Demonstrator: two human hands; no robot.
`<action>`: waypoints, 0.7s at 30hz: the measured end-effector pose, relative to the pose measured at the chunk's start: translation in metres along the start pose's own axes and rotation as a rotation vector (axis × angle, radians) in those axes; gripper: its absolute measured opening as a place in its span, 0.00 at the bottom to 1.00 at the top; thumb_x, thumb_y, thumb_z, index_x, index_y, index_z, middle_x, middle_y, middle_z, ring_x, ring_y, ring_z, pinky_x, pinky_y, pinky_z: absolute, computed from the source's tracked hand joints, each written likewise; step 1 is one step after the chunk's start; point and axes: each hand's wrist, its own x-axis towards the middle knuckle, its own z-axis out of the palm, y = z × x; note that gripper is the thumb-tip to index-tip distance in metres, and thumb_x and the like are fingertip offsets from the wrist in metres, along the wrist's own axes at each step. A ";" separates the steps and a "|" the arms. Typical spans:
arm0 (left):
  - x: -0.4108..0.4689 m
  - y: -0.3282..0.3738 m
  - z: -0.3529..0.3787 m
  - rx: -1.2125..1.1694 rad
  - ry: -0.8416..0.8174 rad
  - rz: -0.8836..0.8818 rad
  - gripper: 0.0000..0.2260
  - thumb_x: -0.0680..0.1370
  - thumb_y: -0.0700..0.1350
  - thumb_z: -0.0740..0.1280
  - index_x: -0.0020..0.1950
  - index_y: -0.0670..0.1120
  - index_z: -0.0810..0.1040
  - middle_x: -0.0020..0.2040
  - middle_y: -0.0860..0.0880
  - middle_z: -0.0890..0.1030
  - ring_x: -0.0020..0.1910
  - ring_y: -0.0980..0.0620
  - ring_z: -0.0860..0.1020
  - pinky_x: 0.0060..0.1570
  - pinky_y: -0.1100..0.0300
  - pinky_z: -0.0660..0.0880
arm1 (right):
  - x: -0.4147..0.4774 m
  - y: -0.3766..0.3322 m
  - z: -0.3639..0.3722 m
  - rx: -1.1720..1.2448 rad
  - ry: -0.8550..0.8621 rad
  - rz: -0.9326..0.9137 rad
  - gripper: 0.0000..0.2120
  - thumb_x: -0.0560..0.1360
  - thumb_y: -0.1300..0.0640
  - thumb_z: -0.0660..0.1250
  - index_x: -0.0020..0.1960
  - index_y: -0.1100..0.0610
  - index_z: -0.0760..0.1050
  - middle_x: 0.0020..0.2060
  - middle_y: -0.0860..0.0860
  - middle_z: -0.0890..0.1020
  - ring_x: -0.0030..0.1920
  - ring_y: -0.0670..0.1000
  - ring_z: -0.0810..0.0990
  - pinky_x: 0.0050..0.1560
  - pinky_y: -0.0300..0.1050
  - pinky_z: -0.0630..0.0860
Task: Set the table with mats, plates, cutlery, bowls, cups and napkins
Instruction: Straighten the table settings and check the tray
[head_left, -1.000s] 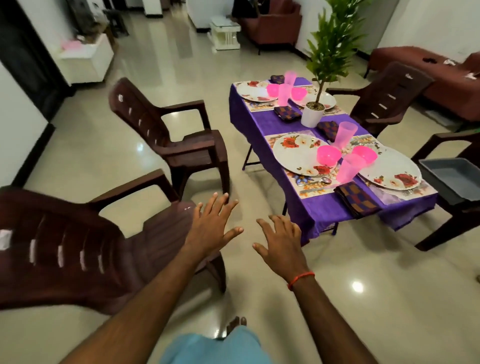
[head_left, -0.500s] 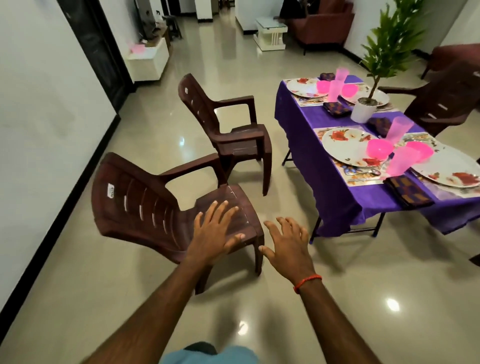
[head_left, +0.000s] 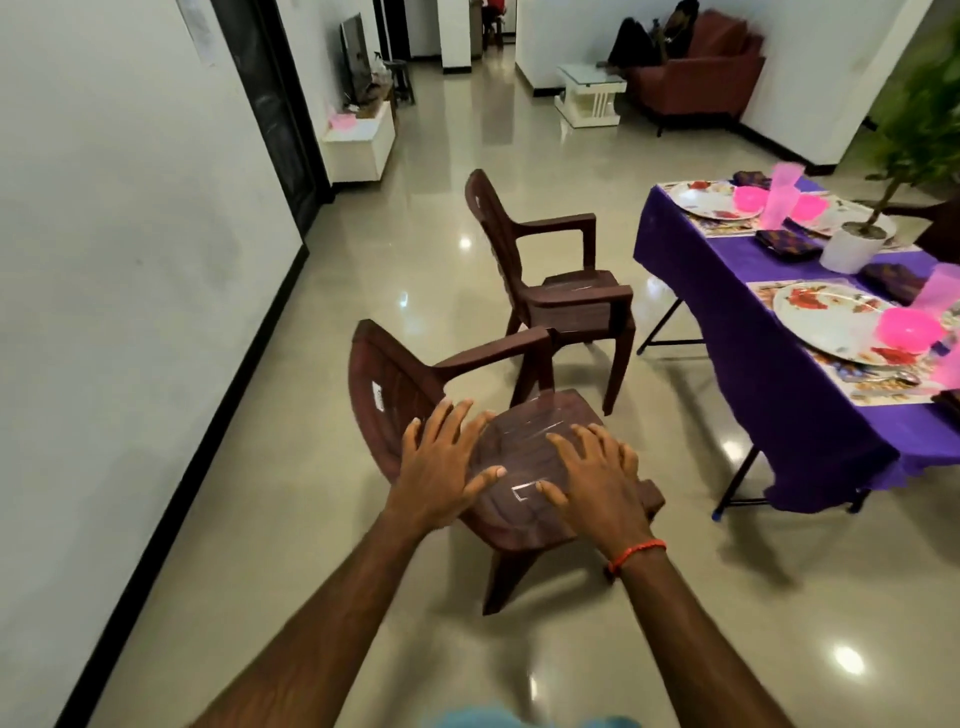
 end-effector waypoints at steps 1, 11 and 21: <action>-0.003 -0.019 -0.004 0.006 -0.009 0.002 0.36 0.77 0.75 0.47 0.82 0.58 0.55 0.84 0.51 0.55 0.83 0.47 0.48 0.77 0.35 0.53 | 0.006 -0.019 0.004 0.003 0.012 -0.001 0.32 0.75 0.36 0.66 0.76 0.44 0.65 0.75 0.54 0.68 0.77 0.58 0.60 0.72 0.59 0.58; 0.003 -0.127 -0.023 0.007 -0.059 0.030 0.37 0.78 0.74 0.45 0.82 0.58 0.55 0.84 0.51 0.54 0.83 0.47 0.47 0.77 0.35 0.54 | 0.046 -0.128 0.020 0.050 -0.039 -0.011 0.30 0.78 0.36 0.61 0.77 0.44 0.62 0.78 0.53 0.63 0.79 0.57 0.53 0.77 0.58 0.51; 0.084 -0.202 -0.009 0.033 -0.155 0.201 0.40 0.75 0.76 0.39 0.83 0.59 0.54 0.84 0.51 0.52 0.84 0.47 0.44 0.78 0.35 0.50 | 0.128 -0.170 0.045 0.094 0.004 0.155 0.29 0.78 0.37 0.64 0.76 0.44 0.64 0.77 0.53 0.65 0.79 0.57 0.54 0.76 0.58 0.50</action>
